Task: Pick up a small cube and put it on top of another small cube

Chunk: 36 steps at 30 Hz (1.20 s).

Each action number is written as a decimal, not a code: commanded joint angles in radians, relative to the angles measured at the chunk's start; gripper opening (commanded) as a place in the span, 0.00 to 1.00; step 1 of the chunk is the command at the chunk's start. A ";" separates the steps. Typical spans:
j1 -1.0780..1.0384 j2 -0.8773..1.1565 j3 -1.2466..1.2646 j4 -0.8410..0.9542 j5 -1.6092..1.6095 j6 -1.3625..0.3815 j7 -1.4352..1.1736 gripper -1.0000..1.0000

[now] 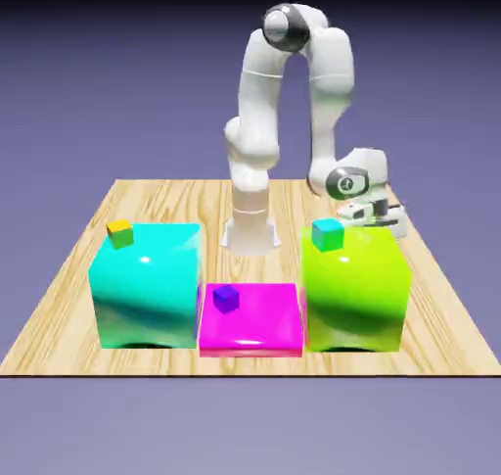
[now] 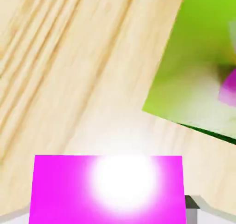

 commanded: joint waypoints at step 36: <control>0.922 -0.472 -1.058 0.381 0.781 -0.837 -0.429 0.00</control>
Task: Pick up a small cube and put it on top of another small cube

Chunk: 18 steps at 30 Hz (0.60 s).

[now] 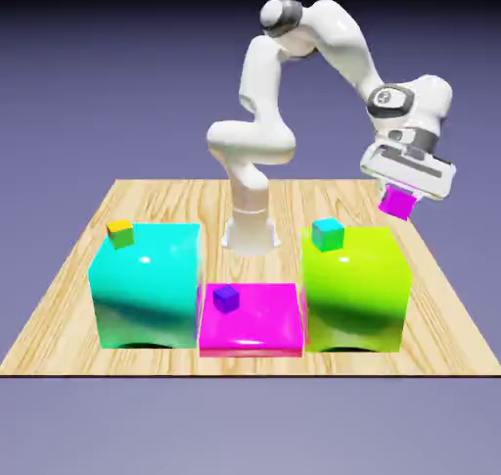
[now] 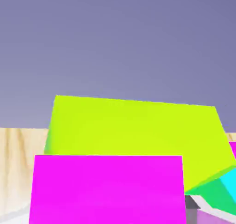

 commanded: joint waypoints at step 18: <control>0.090 -0.012 -0.351 -0.188 0.280 0.013 0.161 0.00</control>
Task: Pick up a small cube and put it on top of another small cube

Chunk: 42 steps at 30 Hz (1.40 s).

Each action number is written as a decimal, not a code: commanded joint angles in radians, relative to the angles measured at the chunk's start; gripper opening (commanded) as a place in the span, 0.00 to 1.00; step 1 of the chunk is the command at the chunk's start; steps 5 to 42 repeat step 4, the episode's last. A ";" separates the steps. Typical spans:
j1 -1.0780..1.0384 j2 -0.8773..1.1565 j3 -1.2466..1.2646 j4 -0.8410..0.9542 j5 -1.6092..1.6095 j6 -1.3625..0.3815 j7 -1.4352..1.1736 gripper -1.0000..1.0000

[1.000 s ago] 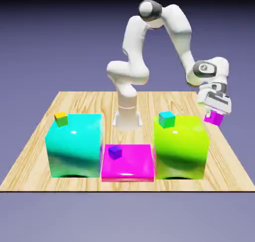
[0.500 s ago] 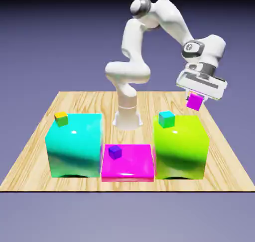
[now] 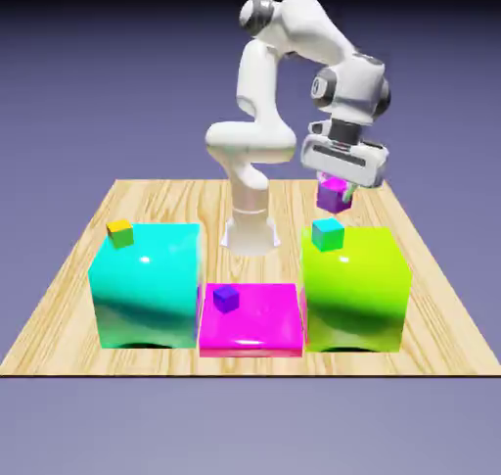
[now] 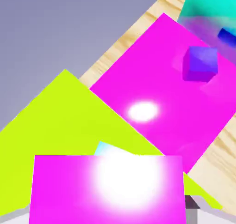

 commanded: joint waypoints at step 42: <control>0.014 -0.038 -0.027 0.050 0.002 -0.088 -0.011 1.00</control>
